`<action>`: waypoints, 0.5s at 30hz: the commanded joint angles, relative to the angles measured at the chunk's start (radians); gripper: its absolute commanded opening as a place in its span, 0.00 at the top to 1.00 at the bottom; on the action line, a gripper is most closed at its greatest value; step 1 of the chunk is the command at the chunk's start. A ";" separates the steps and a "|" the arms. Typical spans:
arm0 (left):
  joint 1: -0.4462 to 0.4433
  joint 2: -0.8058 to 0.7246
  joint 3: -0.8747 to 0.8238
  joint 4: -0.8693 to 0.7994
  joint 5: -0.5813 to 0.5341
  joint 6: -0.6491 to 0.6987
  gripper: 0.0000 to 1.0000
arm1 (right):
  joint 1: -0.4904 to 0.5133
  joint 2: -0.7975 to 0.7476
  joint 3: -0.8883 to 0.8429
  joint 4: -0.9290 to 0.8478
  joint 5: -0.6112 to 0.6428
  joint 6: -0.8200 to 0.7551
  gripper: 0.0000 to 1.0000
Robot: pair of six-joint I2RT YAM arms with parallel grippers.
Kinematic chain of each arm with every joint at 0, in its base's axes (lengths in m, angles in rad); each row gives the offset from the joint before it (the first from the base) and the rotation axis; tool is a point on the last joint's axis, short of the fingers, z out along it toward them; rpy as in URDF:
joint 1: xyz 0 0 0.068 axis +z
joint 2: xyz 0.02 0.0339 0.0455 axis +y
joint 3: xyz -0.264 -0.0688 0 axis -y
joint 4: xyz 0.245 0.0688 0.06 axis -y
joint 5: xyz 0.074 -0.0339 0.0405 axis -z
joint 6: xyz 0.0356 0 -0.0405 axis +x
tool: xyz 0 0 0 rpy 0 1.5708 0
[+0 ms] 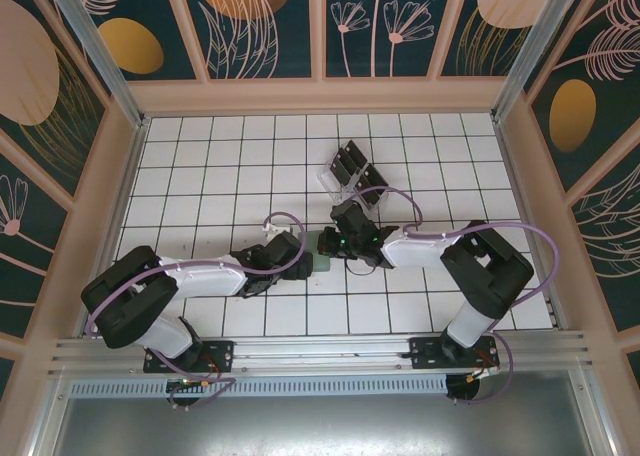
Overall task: Put the credit cards into the card holder
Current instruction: Close the button on the card holder.
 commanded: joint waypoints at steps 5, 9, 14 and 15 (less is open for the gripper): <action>0.016 0.094 -0.046 0.007 0.059 0.006 0.02 | 0.015 -0.027 0.016 0.024 -0.005 0.012 1.00; 0.016 0.095 -0.047 0.006 0.056 0.007 0.02 | 0.019 -0.025 0.021 0.024 -0.007 0.011 1.00; 0.017 0.099 -0.051 0.010 0.058 0.007 0.02 | 0.023 -0.026 0.022 0.030 -0.008 0.016 1.00; 0.016 0.099 -0.052 0.010 0.058 0.007 0.02 | 0.027 -0.028 0.024 0.029 -0.009 0.016 1.00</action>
